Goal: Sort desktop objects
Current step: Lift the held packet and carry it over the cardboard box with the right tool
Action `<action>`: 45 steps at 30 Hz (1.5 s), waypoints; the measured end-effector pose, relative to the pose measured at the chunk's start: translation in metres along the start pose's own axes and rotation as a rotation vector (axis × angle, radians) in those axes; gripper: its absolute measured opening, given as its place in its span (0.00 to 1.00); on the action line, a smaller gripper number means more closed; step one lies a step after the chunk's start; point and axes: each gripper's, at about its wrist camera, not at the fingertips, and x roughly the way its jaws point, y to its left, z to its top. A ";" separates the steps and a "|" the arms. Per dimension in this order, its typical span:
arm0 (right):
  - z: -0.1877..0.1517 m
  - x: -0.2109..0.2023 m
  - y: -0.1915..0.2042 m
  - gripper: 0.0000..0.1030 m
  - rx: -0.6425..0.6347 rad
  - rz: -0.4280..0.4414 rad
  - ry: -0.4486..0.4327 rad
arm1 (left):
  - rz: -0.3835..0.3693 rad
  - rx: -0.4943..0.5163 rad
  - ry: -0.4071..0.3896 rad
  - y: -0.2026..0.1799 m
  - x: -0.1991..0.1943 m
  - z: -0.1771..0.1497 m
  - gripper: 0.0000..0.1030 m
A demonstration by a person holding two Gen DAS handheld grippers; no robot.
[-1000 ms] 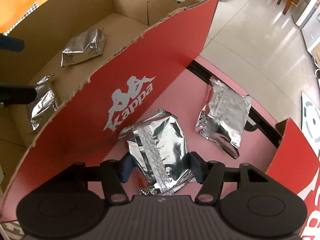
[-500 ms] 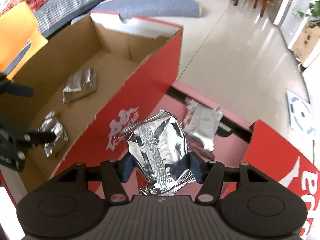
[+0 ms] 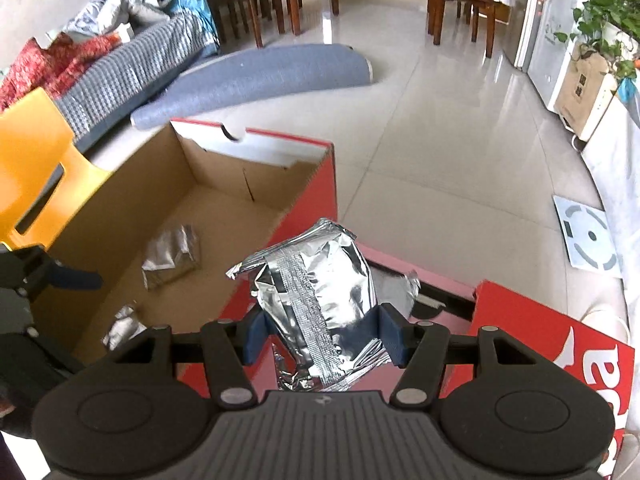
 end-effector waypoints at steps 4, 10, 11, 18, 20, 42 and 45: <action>0.007 -0.005 0.004 0.56 0.014 0.017 -0.032 | 0.006 -0.028 -0.023 0.004 -0.003 0.003 1.00; 0.016 -0.008 0.014 0.56 0.014 0.043 -0.068 | -0.016 -0.112 -0.041 0.020 -0.007 0.009 1.00; 0.018 -0.007 0.017 0.56 0.008 0.048 -0.070 | -0.018 -0.116 -0.040 0.021 -0.007 0.009 1.00; 0.028 0.000 0.036 0.56 -0.012 0.089 -0.084 | 0.059 -0.092 -0.025 0.027 -0.008 0.010 1.00; 0.030 0.003 0.042 0.56 -0.022 0.102 -0.083 | 0.073 -0.107 -0.017 0.032 -0.006 0.008 1.00; 0.038 0.038 0.094 0.56 -0.135 0.184 -0.045 | 0.204 -0.184 0.052 0.059 0.001 -0.002 1.00; 0.038 0.043 0.098 0.56 -0.143 0.185 -0.035 | 0.195 -0.182 0.061 0.060 0.002 -0.004 1.00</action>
